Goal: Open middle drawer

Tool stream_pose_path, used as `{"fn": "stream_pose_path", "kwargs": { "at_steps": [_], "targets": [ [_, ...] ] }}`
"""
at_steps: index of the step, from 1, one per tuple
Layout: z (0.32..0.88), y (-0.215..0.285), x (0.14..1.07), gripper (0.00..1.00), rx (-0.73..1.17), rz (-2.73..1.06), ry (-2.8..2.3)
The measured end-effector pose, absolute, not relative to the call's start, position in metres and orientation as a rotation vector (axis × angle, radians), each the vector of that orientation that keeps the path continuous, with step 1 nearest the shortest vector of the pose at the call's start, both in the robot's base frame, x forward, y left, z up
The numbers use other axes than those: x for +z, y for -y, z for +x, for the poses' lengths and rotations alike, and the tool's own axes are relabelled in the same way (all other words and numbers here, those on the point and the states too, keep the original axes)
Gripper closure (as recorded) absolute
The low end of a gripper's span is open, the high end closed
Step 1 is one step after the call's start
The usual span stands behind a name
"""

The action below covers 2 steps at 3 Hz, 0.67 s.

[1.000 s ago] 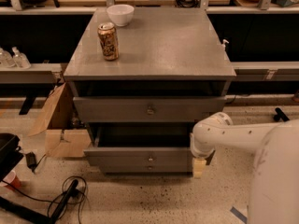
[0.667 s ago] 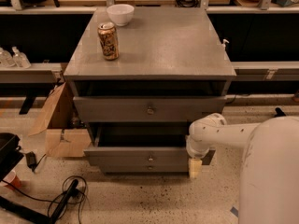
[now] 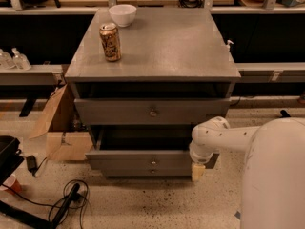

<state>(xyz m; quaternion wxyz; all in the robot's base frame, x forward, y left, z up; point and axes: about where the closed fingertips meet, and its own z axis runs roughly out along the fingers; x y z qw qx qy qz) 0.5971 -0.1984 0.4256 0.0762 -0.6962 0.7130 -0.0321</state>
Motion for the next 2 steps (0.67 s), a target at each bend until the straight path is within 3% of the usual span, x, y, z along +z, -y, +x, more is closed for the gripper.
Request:
{"fn": "stream_pose_path", "kwargs": {
  "at_steps": [2],
  "targets": [
    [0.5838, 0.2042, 0.4100, 0.66, -0.038, -2.102, -2.221]
  ]
}}
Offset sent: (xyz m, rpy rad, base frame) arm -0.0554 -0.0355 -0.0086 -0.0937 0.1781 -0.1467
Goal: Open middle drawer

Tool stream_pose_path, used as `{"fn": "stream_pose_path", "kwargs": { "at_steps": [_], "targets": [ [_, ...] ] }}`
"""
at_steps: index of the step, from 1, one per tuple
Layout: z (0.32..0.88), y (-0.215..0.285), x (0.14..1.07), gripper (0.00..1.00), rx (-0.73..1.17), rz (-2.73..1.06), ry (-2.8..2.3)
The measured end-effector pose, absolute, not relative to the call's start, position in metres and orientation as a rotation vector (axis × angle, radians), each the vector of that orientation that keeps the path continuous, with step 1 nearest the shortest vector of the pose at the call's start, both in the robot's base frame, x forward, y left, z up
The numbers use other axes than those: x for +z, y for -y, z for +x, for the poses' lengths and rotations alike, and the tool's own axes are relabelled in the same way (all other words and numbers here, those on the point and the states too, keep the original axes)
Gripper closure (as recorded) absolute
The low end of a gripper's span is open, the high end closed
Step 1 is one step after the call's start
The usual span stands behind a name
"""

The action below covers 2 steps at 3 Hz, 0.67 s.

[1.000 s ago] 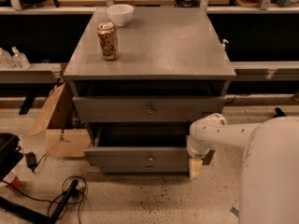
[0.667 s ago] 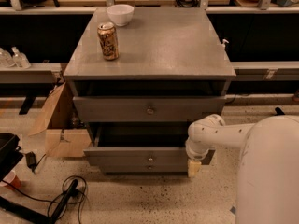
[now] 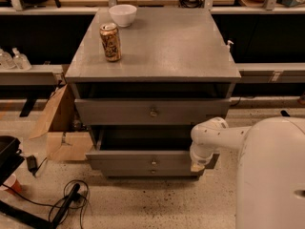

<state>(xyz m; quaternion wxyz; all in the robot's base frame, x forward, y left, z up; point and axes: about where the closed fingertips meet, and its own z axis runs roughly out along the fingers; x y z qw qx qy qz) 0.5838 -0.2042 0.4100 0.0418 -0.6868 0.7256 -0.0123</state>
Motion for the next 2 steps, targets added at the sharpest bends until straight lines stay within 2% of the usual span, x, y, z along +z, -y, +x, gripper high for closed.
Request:
{"fn": "stream_pose_path", "kwargs": {
  "at_steps": [1, 2],
  "targets": [
    [0.5838, 0.2042, 0.4118, 0.87, -0.038, -2.102, -2.221],
    [0.5838, 0.2043, 0.4133, 1.00, -0.038, -2.102, -2.221]
  ]
}}
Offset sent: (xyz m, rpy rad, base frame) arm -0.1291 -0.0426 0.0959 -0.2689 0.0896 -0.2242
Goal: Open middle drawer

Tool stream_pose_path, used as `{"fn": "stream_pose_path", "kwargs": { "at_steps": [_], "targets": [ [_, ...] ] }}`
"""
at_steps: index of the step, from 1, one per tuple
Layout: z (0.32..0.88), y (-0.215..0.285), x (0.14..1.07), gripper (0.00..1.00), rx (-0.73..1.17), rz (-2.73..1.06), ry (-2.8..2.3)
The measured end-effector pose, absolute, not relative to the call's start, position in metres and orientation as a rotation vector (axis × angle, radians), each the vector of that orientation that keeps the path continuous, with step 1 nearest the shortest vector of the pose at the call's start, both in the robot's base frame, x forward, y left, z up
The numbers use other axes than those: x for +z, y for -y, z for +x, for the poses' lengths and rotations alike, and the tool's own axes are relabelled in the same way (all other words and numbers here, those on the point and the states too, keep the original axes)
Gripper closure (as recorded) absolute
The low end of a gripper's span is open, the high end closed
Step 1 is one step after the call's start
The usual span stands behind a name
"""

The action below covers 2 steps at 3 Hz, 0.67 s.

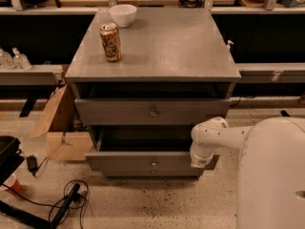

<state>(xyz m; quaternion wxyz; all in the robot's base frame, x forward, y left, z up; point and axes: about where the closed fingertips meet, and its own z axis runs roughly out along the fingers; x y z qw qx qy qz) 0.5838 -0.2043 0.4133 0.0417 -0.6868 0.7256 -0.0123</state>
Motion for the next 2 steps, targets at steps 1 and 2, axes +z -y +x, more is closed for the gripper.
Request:
{"fn": "stream_pose_path", "kwargs": {
  "at_steps": [1, 2],
  "targets": [
    [0.5838, 0.2043, 0.4144, 1.00, -0.038, -2.102, -2.221],
    [0.5838, 0.2043, 0.4151, 1.00, -0.038, -2.102, -2.221]
  ]
}}
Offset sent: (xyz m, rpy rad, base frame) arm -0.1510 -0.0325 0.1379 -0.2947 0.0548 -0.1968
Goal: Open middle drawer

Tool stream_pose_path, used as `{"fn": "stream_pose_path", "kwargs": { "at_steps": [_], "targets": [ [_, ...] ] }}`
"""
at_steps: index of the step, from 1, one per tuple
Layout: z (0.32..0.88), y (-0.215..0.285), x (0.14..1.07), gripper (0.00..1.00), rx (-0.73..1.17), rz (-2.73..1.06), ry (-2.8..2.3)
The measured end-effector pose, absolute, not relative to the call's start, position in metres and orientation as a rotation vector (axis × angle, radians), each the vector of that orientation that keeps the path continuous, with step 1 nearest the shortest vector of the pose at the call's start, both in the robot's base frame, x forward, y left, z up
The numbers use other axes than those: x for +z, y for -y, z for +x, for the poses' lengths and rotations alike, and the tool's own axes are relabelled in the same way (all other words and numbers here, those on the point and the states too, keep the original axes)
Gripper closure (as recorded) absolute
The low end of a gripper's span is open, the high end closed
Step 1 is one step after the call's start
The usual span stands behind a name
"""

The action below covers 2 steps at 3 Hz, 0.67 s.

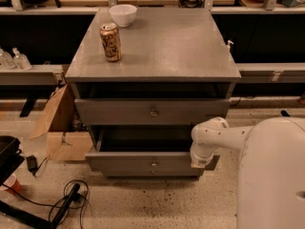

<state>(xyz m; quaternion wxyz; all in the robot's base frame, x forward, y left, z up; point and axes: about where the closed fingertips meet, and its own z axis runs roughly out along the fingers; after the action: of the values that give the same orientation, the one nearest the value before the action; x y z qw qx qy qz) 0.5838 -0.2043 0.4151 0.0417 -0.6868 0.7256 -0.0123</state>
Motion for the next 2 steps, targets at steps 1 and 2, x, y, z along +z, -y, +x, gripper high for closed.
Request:
{"fn": "stream_pose_path", "kwargs": {
  "at_steps": [1, 2],
  "targets": [
    [0.5838, 0.2043, 0.4151, 1.00, -0.038, -2.102, -2.221],
    [0.5838, 0.2043, 0.4155, 1.00, -0.038, -2.102, -2.221]
  ]
}}
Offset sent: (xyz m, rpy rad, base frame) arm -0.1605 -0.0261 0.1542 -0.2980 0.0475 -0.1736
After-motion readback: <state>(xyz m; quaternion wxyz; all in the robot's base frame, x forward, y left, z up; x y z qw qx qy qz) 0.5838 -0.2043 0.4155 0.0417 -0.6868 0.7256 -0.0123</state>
